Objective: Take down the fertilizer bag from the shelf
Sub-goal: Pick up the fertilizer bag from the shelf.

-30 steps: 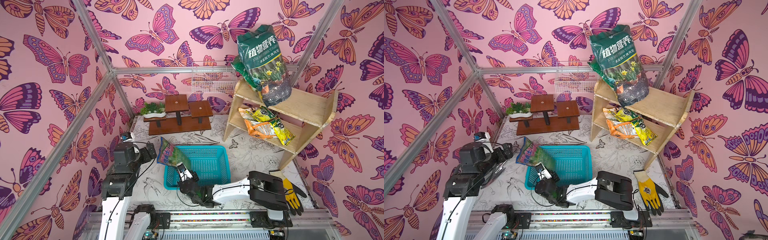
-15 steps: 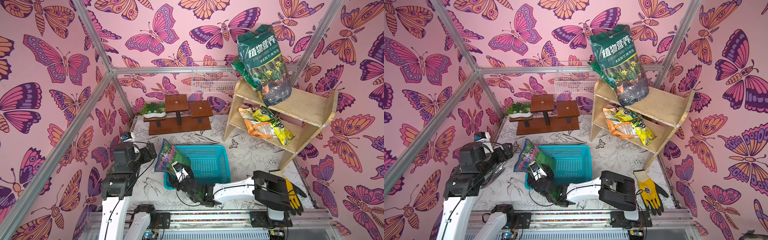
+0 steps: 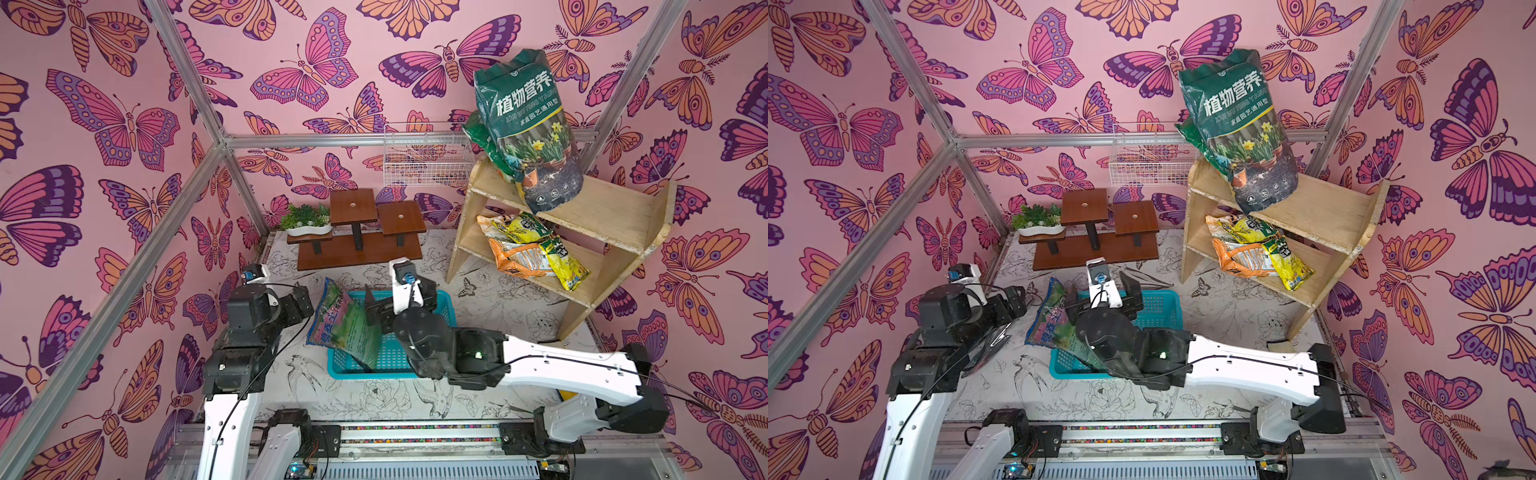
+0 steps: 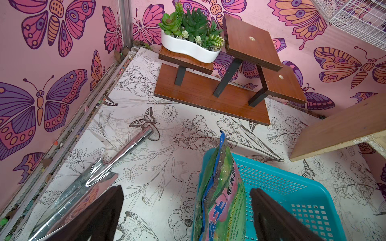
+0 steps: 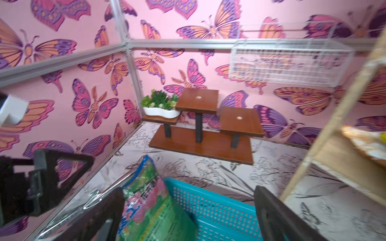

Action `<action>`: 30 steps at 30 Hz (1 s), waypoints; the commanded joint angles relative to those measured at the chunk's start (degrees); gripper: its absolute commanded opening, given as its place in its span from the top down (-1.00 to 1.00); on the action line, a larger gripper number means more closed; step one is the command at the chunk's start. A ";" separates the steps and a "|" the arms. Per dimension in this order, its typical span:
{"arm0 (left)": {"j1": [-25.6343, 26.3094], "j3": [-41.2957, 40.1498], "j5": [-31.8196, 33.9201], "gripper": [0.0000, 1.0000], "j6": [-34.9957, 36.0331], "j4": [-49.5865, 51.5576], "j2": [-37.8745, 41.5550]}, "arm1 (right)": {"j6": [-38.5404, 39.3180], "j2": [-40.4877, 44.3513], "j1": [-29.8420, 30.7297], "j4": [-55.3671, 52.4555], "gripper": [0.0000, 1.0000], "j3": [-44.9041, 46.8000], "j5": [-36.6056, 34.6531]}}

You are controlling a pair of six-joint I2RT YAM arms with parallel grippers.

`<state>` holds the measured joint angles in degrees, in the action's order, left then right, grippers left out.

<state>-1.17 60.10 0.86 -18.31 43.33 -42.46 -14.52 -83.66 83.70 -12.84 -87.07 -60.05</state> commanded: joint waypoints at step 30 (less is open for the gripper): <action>-0.87 -0.77 -1.20 -1.00 -0.07 0.10 0.47 | 18.43 -5.71 -39.43 -54.09 -0.81 -51.34 10.93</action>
<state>-1.52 60.10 0.78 -18.33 43.33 -42.44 2.00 -88.84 44.86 -61.84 -134.67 -48.18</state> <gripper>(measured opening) 0.998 0.907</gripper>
